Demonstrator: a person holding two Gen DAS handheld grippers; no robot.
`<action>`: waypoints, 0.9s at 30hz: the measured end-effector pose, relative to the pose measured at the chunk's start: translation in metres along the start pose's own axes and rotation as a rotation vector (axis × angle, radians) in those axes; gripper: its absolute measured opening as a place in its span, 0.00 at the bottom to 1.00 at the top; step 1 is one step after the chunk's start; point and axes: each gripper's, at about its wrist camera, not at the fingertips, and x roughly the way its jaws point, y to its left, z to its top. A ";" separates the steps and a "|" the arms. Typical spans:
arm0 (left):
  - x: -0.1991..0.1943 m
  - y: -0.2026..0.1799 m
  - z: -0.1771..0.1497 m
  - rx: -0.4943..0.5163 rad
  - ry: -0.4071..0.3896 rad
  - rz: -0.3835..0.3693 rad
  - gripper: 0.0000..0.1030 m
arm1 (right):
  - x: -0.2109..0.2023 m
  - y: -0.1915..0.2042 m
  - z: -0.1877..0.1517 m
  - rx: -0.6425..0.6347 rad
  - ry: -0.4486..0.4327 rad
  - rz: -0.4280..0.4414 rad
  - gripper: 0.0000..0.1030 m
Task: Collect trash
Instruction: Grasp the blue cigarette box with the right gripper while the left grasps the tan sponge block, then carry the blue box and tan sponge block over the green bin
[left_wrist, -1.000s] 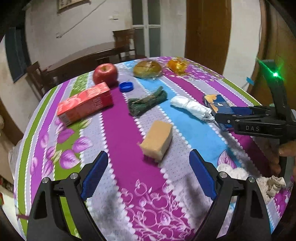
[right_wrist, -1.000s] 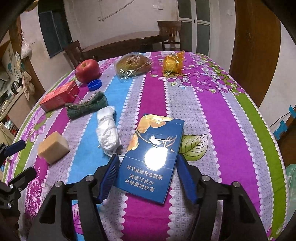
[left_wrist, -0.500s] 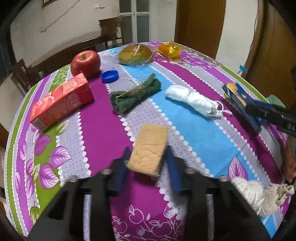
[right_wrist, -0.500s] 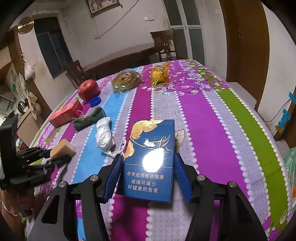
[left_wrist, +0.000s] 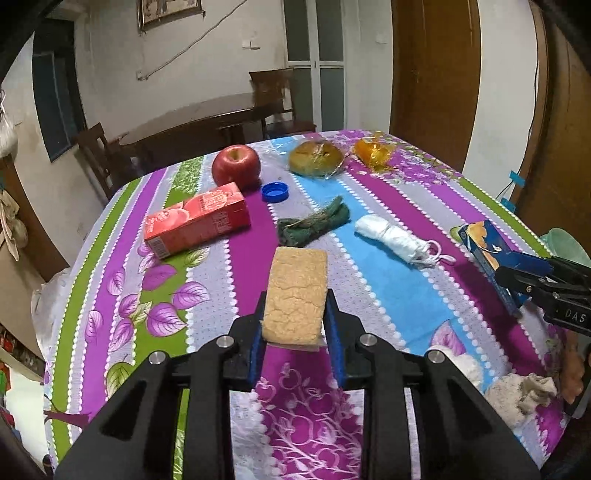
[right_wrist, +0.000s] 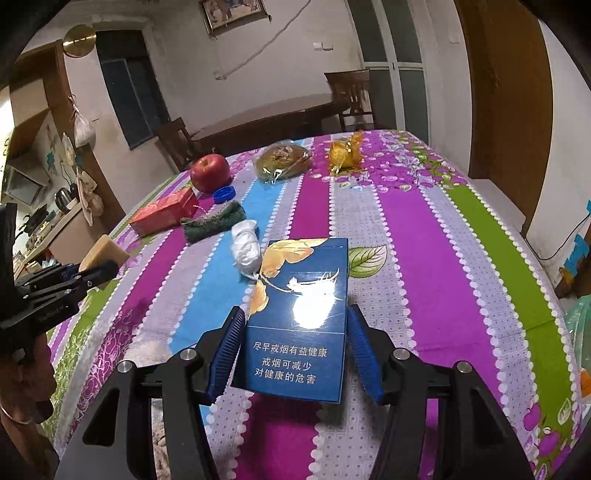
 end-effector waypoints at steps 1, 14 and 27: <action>0.000 -0.002 0.001 0.001 0.003 -0.005 0.26 | -0.003 -0.001 0.000 -0.001 -0.006 -0.001 0.56; -0.010 -0.084 0.049 0.102 -0.075 -0.081 0.26 | -0.070 -0.040 0.023 0.029 -0.140 -0.083 0.56; -0.018 -0.177 0.096 0.214 -0.128 -0.208 0.26 | -0.153 -0.099 0.033 0.055 -0.238 -0.220 0.56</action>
